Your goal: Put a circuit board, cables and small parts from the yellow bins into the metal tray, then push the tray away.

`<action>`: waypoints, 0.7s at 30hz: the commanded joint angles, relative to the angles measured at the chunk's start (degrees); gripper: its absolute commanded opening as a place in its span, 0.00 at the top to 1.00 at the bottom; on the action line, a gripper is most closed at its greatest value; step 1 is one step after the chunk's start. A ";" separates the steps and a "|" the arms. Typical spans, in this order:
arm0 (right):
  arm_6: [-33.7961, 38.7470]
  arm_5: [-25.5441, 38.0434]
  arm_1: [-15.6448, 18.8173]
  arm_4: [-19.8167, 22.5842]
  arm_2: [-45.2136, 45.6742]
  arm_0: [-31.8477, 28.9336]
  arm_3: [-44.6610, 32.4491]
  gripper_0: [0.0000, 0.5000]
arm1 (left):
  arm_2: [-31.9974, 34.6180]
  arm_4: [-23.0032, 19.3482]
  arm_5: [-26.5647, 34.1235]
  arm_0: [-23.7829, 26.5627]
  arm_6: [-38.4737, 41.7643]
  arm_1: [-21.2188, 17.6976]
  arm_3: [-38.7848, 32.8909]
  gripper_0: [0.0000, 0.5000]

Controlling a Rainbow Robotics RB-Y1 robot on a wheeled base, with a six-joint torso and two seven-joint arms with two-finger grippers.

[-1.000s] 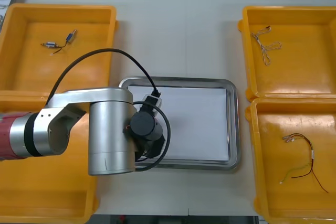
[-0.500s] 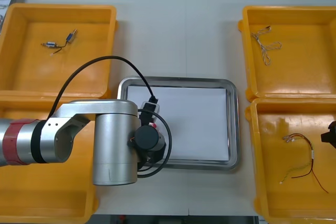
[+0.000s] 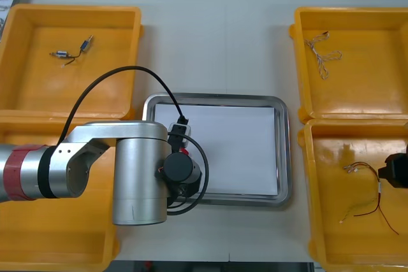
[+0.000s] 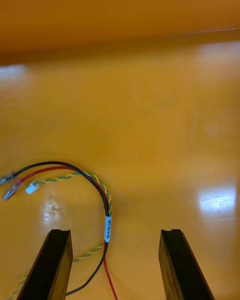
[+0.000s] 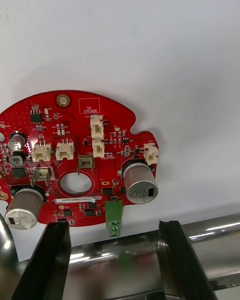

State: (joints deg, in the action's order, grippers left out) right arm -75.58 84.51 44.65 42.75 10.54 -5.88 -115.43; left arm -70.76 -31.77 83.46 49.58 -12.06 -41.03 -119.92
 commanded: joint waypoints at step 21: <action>0.70 -12.88 -0.88 -3.29 -5.00 -7.48 -0.14 0.00 | 16.27 -7.51 2.93 1.93 -3.41 -5.37 -5.76 0.00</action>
State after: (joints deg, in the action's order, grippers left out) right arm -75.57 73.00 44.20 39.23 6.95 -11.38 -115.18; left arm -59.66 -36.40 84.96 49.70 -12.06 -43.22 -123.58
